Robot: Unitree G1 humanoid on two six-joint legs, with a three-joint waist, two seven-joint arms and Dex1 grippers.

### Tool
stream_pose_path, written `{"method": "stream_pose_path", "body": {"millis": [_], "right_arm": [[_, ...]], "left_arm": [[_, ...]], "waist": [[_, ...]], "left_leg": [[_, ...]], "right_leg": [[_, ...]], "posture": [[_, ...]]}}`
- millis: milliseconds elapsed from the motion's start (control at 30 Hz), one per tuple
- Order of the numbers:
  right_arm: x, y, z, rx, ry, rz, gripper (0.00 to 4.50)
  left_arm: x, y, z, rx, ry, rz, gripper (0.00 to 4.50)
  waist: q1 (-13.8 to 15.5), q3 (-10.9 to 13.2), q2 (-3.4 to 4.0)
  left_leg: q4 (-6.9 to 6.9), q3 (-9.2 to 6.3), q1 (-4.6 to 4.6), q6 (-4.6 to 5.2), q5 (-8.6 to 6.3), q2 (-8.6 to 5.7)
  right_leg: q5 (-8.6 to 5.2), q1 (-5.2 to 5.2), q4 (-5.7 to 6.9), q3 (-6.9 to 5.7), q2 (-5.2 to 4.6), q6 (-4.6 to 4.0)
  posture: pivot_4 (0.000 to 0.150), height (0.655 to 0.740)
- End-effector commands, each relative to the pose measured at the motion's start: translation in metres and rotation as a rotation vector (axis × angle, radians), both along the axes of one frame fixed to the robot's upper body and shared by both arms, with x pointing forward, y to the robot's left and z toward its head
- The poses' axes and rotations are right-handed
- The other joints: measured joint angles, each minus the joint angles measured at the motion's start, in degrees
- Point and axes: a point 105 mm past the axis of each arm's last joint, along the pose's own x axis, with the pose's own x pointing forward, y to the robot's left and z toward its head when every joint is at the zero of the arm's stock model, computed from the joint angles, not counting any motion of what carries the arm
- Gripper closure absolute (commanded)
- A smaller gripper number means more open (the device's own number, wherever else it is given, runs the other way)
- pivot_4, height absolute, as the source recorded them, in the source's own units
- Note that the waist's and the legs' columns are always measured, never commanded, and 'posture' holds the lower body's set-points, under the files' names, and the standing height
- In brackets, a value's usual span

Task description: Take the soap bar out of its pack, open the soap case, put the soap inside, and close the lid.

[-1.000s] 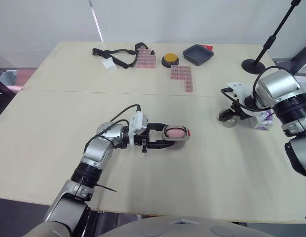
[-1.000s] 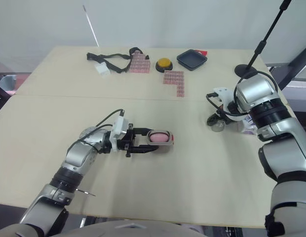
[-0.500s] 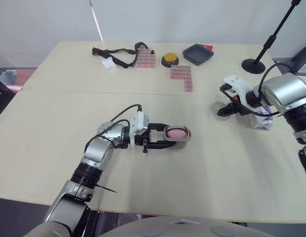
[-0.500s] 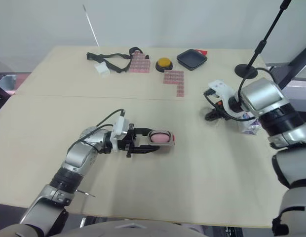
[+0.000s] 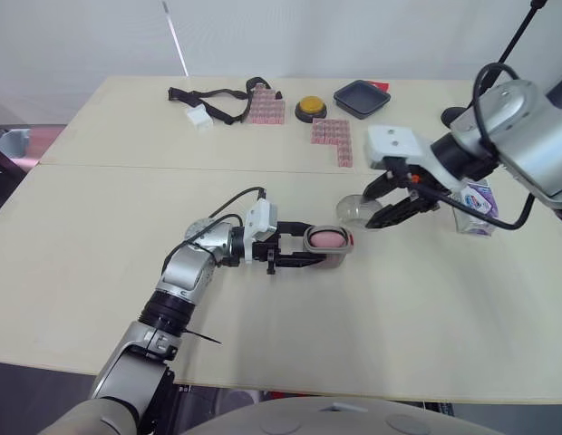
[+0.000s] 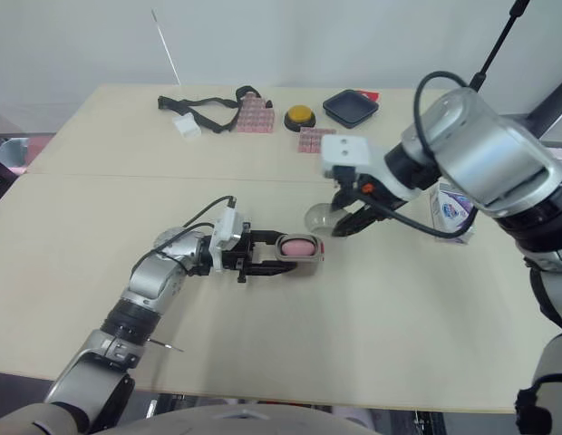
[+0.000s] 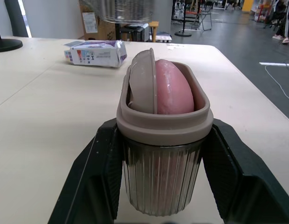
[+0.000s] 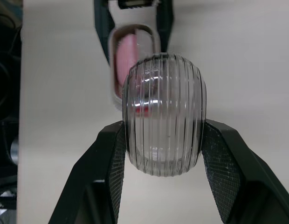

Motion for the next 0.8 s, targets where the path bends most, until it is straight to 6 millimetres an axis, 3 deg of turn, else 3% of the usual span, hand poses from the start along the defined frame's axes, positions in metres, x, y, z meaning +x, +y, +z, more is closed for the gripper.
{"method": "stream_pose_path", "body": {"millis": [33, 333, 800], "right_arm": [[-0.006, 0.01, 0.006, -0.034, -0.057, 0.064, 2.58], [-0.008, 0.027, -0.003, -0.058, -0.062, 0.073, 2.58], [-0.008, 0.038, -0.021, -0.099, -0.038, 0.062, 2.58]], "left_arm": [[0.001, -0.001, 0.007, -0.009, -0.039, -0.014, 2.57], [0.003, 0.0, 0.005, -0.005, -0.027, -0.011, 2.57], [0.005, -0.003, 0.005, -0.014, -0.03, -0.001, 2.57]], "waist": [[0.0, 0.0, 0.0], [0.1, 0.0, 0.0], [0.1, 0.0, 0.0]], "left_leg": [[0.0, 0.0, 0.0, 0.0, 0.0, 0.0], [0.0, 0.02, -0.03, 0.0, 0.0, -0.01], [0.0, 0.03, -0.03, -0.01, 0.0, -0.01]], "right_leg": [[0.0, 0.0, 0.0, 0.0, 0.0, 0.0], [0.0, -0.04, 0.04, 0.02, 0.0, 0.0], [0.0, -0.06, 0.08, 0.02, 0.0, 0.0]], "posture": [[0.15, 0.74], [0.15, 0.74], [0.15, 0.74]]}}
